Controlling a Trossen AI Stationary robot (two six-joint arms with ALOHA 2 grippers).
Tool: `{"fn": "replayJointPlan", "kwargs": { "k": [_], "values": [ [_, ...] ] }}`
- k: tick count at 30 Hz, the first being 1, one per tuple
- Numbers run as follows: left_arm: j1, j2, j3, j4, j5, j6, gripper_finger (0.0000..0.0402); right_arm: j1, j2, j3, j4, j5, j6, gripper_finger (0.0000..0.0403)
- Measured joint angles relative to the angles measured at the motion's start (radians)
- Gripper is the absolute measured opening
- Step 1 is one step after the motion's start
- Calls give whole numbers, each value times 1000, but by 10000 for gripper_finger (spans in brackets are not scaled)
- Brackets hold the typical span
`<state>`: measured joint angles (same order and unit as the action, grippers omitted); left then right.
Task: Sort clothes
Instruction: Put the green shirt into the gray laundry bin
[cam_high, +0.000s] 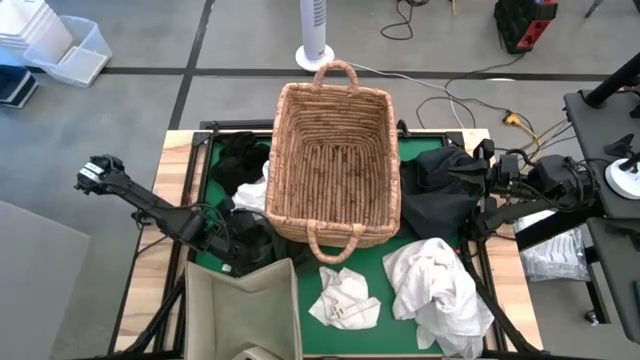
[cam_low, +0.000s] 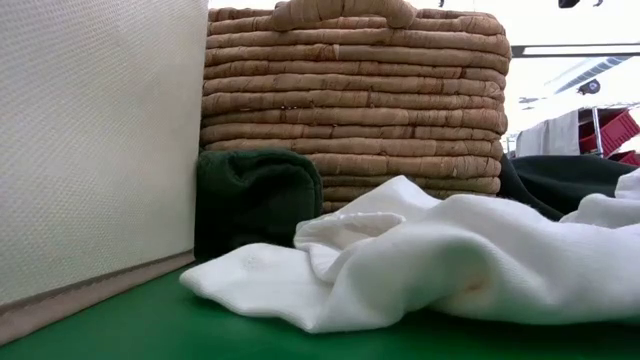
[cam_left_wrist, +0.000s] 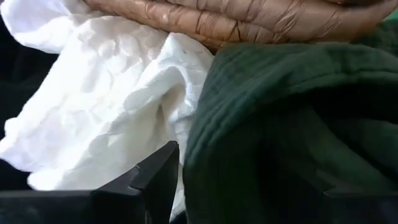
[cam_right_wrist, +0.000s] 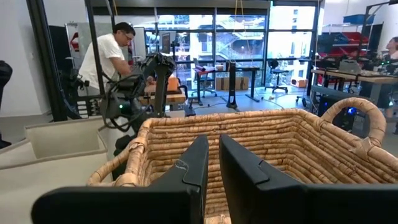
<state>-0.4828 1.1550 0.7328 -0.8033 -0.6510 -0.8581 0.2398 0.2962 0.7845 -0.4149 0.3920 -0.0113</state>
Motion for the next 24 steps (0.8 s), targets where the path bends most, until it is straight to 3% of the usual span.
{"fn": "replayJointPlan", "kwargs": {
  "k": [6,13,20,24],
  "values": [
    [0,-2,-22,22,-41,5,158,0,0,0,0,0,0,31],
    [0,-3,-6,21,-40,53,17,0,0,0,0,0,0,31],
    [-1,-8,46,-10,-47,106,1,0,0,0,0,0,0,31],
    [-1,-10,123,-113,-48,116,0,0,0,0,0,0,0,31]
  ]
}}
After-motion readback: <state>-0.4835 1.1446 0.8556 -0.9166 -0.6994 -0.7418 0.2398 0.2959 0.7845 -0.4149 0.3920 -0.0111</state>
